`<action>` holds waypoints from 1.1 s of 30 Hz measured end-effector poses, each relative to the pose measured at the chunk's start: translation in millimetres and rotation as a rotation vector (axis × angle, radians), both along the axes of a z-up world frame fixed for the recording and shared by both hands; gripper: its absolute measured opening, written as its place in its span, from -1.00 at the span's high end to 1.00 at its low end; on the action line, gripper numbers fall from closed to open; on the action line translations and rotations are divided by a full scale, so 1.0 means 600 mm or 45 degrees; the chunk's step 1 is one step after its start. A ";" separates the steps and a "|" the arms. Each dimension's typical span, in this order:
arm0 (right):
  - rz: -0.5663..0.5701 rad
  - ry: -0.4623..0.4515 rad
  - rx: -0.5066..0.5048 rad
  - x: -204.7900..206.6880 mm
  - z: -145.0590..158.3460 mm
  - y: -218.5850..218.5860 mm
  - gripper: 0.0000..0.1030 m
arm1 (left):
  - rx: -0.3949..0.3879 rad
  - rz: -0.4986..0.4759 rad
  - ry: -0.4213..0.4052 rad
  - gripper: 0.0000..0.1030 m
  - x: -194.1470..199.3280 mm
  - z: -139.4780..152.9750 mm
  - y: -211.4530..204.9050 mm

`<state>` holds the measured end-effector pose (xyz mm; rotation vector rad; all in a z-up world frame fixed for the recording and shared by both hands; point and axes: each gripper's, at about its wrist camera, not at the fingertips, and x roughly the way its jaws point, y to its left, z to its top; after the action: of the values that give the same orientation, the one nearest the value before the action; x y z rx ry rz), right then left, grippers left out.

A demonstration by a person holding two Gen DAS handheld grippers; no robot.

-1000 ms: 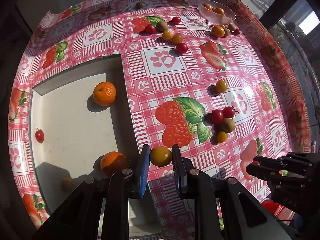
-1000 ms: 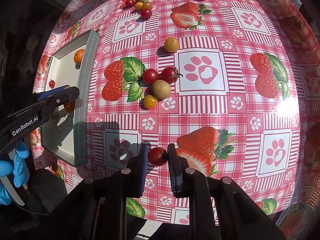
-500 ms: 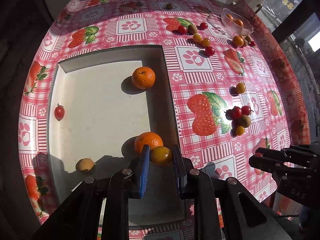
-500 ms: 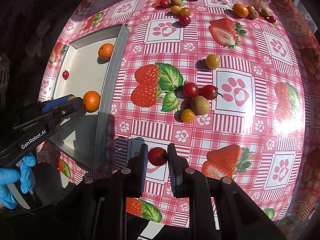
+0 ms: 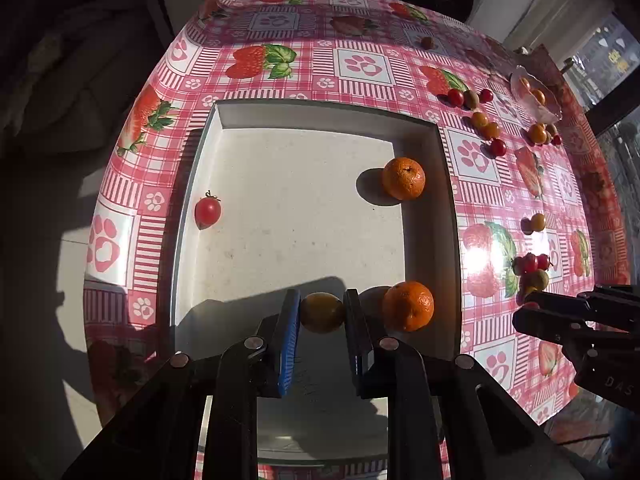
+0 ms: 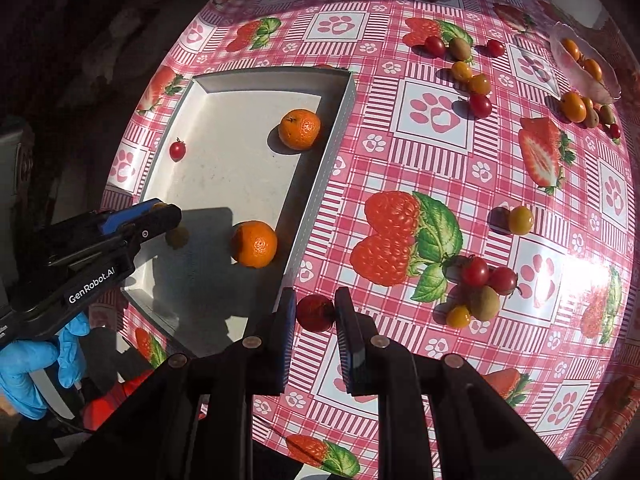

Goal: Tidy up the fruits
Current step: 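Carry both cherry tomatoes into the white tray and open both tools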

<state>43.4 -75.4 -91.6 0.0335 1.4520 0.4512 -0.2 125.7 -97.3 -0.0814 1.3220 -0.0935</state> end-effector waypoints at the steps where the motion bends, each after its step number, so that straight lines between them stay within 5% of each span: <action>1: 0.009 0.000 0.005 0.006 0.000 0.008 0.58 | 0.005 0.009 -0.004 0.55 0.003 0.000 0.007; 19: 0.113 0.049 0.012 0.104 -0.042 0.127 0.58 | 0.061 0.038 0.024 0.55 0.060 -0.045 0.045; 33: 0.159 0.120 -0.109 0.117 -0.104 0.162 0.55 | 0.109 -0.004 0.095 0.53 0.078 -0.074 0.036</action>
<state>113.7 22.1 -154.2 -0.1059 1.5705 0.4942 46.7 147.4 -141.8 -0.0100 1.3989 -0.0368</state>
